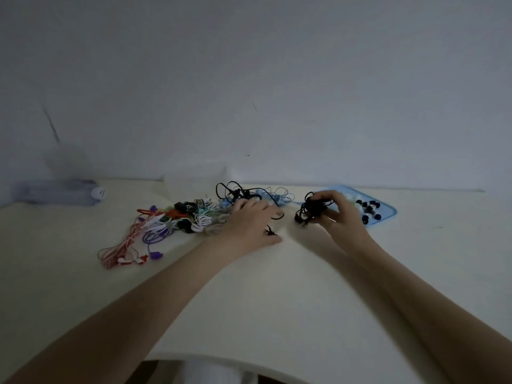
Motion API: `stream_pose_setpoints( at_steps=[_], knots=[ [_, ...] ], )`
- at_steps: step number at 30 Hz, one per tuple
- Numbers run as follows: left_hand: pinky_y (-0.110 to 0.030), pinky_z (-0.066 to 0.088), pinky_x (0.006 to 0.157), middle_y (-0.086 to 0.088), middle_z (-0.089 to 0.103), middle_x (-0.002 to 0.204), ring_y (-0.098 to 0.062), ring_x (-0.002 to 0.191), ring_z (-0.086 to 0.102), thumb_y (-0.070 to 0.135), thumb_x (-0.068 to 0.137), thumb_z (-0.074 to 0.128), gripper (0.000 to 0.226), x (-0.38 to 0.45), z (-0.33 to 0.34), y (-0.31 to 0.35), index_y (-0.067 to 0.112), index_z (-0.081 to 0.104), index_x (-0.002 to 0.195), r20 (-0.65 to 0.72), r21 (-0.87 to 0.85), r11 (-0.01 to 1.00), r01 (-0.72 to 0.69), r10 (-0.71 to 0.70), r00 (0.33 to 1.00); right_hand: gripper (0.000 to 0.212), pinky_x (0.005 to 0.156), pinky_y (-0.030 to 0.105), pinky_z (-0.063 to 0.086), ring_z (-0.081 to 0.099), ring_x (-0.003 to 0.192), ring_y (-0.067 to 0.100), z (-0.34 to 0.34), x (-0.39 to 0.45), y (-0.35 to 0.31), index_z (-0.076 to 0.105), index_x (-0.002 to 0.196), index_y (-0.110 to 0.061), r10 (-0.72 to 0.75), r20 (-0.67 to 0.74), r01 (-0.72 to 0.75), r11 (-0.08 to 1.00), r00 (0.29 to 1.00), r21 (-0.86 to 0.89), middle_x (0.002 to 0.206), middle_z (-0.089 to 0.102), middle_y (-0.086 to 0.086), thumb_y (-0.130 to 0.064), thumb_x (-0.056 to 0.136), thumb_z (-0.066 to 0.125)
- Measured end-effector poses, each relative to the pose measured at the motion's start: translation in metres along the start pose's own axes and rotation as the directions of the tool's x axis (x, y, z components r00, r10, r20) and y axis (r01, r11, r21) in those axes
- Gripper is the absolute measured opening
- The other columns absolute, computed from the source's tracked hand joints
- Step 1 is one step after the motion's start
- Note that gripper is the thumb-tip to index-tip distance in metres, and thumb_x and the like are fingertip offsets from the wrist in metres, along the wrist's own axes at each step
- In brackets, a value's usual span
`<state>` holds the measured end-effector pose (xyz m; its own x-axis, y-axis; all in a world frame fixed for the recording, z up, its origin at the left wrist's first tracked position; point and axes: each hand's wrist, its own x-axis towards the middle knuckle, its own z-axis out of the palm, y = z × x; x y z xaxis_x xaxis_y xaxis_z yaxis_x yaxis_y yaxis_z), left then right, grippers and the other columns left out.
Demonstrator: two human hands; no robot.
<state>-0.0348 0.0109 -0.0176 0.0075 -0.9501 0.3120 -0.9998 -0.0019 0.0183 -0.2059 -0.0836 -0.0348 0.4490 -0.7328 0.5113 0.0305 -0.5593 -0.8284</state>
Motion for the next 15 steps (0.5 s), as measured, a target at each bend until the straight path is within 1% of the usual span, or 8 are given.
stream_pose_setpoints(
  at_steps=[2, 4, 6, 7, 9, 11, 13, 15],
  knots=[
    [-0.024, 0.024, 0.095, 0.001, 0.048, 0.126, -0.017, 0.119, 0.042, 0.039, 0.084, 0.064, 0.054, 0.013, -0.002, 0.013, 0.019, 0.045, 0.130, -0.079, -0.235, 0.971, 0.032, -0.052, 0.996, 0.033, 0.063, 0.018, 0.053, 0.064, 0.076, 0.011, -0.003, 0.002, -0.003, 0.055, 0.097, -0.008, 0.015, 0.014, -0.016, 0.998, 1.000, 0.061, 0.105, 0.057, 0.013, 0.021, 0.082, 0.050],
    [-0.027, 0.032, 0.097, -0.004, 0.045, 0.131, -0.021, 0.121, 0.043, 0.024, 0.087, 0.062, 0.054, 0.025, 0.001, 0.023, 0.012, 0.040, 0.135, -0.041, -0.346, 0.934, 0.084, -0.105, 0.994, 0.033, 0.055, 0.020, 0.049, 0.062, 0.071, 0.012, -0.004, 0.002, -0.005, 0.055, 0.092, -0.012, 0.018, 0.032, -0.019, 0.999, 0.999, 0.026, 0.101, 0.059, 0.012, 0.019, 0.082, 0.050],
    [-0.032, 0.032, 0.100, -0.008, 0.042, 0.137, -0.027, 0.125, 0.040, 0.012, 0.088, 0.056, 0.053, 0.039, 0.013, 0.029, 0.011, 0.038, 0.138, 0.048, -0.290, 0.953, 0.090, -0.080, 0.996, 0.037, 0.056, 0.020, 0.045, 0.057, 0.075, 0.017, -0.008, 0.004, -0.002, 0.053, 0.085, -0.019, 0.021, 0.016, -0.020, 0.998, 1.000, -0.061, 0.097, 0.059, 0.009, 0.017, 0.079, 0.048],
    [-0.033, 0.033, 0.098, -0.009, 0.045, 0.136, -0.029, 0.124, 0.041, 0.008, 0.088, 0.053, 0.048, 0.047, 0.020, 0.032, 0.011, 0.043, 0.135, 0.076, -0.258, 0.964, 0.067, -0.049, 0.996, 0.035, 0.059, 0.020, 0.044, 0.056, 0.078, 0.018, -0.012, 0.004, -0.001, 0.053, 0.083, -0.021, 0.003, 0.024, 0.001, 0.991, 1.000, -0.136, 0.095, 0.058, 0.006, 0.013, 0.077, 0.048],
    [-0.033, 0.039, 0.089, -0.010, 0.056, 0.123, -0.029, 0.115, 0.050, 0.005, 0.088, 0.047, 0.037, 0.057, 0.030, 0.035, 0.014, 0.057, 0.122, 0.096, -0.243, 0.970, 0.029, -0.005, 0.995, 0.029, 0.066, 0.021, 0.046, 0.057, 0.080, 0.018, -0.022, 0.005, 0.000, 0.056, 0.080, -0.021, -0.011, 0.134, 0.057, 0.938, 0.991, -0.342, 0.092, 0.059, 0.003, 0.003, 0.070, 0.045],
    [-0.029, 0.041, 0.084, -0.008, 0.060, 0.116, -0.025, 0.109, 0.054, 0.008, 0.090, 0.047, 0.030, 0.065, 0.034, 0.034, 0.015, 0.061, 0.116, 0.079, -0.261, 0.965, 0.011, 0.010, 0.997, 0.038, 0.069, 0.014, 0.044, 0.058, 0.079, 0.016, -0.034, 0.007, 0.000, 0.064, 0.083, -0.014, -0.004, 0.231, 0.121, 0.861, 0.973, -0.494, 0.089, 0.062, 0.002, 0.011, 0.067, 0.041],
    [-0.027, 0.041, 0.082, -0.005, 0.060, 0.114, -0.020, 0.102, 0.056, 0.009, 0.088, 0.054, 0.028, 0.074, 0.036, 0.030, 0.015, 0.060, 0.115, 0.076, -0.339, 0.940, 0.041, -0.016, 0.997, 0.050, 0.066, 0.007, 0.039, 0.056, 0.074, 0.008, -0.047, 0.012, -0.001, 0.068, 0.089, -0.010, 0.005, 0.180, 0.099, 0.822, 0.984, -0.561, 0.085, 0.062, -0.004, 0.022, 0.068, 0.036],
    [-0.027, 0.046, 0.081, -0.004, 0.059, 0.111, -0.016, 0.087, 0.057, 0.007, 0.083, 0.063, 0.033, 0.078, 0.037, 0.028, 0.015, 0.059, 0.114, 0.079, -0.498, 0.862, 0.099, -0.068, 0.995, 0.048, 0.064, 0.003, 0.036, 0.054, 0.068, 0.008, -0.058, 0.014, 0.000, 0.069, 0.091, -0.008, -0.019, 0.045, 0.042, 0.793, 0.999, -0.608, 0.086, 0.064, -0.004, 0.022, 0.072, 0.036]
  ],
)
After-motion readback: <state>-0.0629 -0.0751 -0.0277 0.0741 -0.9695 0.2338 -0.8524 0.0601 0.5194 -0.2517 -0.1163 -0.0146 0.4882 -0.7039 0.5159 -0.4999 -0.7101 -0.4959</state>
